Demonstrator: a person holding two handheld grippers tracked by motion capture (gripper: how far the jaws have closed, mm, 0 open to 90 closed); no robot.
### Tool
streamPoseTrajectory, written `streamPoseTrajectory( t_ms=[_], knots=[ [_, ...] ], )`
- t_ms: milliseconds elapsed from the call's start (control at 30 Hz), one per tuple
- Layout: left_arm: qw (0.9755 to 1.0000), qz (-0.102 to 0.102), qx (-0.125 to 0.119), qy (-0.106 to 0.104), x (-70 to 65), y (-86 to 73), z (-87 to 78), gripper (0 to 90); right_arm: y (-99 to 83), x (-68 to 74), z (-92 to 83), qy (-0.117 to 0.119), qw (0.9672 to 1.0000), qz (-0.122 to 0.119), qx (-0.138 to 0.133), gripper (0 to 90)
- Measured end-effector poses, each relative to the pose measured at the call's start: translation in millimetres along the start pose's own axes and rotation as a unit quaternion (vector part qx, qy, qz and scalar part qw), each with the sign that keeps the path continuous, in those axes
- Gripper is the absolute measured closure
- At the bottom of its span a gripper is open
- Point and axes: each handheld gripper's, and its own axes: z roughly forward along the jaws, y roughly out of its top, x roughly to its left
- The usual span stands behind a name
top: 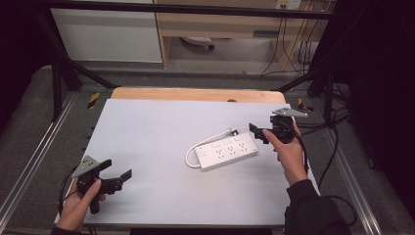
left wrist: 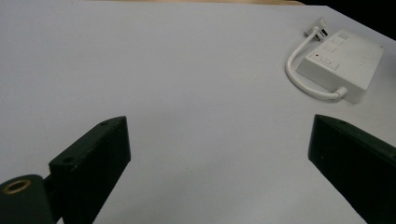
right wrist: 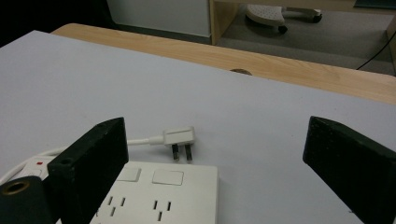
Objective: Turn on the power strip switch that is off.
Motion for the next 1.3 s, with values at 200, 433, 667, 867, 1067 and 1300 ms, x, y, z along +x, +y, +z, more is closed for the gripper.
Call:
streamPoseTrajectory(
  t_ms=[200, 433, 667, 867, 1067, 1300],
  knots=[
    [1.0000, 0.000, 0.000, -0.001, -0.1, 0.1, -0.2, 5.7, -0.6, 0.6, 2.8, 0.000, 1.0000, 0.000, 0.005, 7.4],
    [1.0000, 0.001, 0.000, 0.000, 0.2, 0.2, -0.5, 5.7, -2.3, -1.2, 9.5, -0.004, 0.9999, 0.000, 0.013, 8.1],
    [1.0000, 0.001, 0.001, -0.001, -0.2, 0.1, -0.1, 5.7, -5.2, -2.5, 18.7, -0.010, 0.9997, 0.000, 0.024, 9.9],
    [1.0000, 0.002, 0.001, -0.001, 0.0, 0.0, 0.1, 5.7, -7.0, -2.3, 24.9, -0.009, 0.9995, -0.002, 0.030, 11.7],
    [1.0000, 0.002, 0.002, -0.002, -0.1, 0.0, 0.3, 5.7, -8.8, -1.9, 30.9, -0.011, 0.9993, 0.000, 0.036, 11.9],
    [1.0000, 0.002, 0.003, -0.001, -0.3, -0.1, 0.3, 5.7, -10.2, -0.7, 35.1, -0.008, 0.9991, 0.004, 0.041, 16.2]
  ],
)
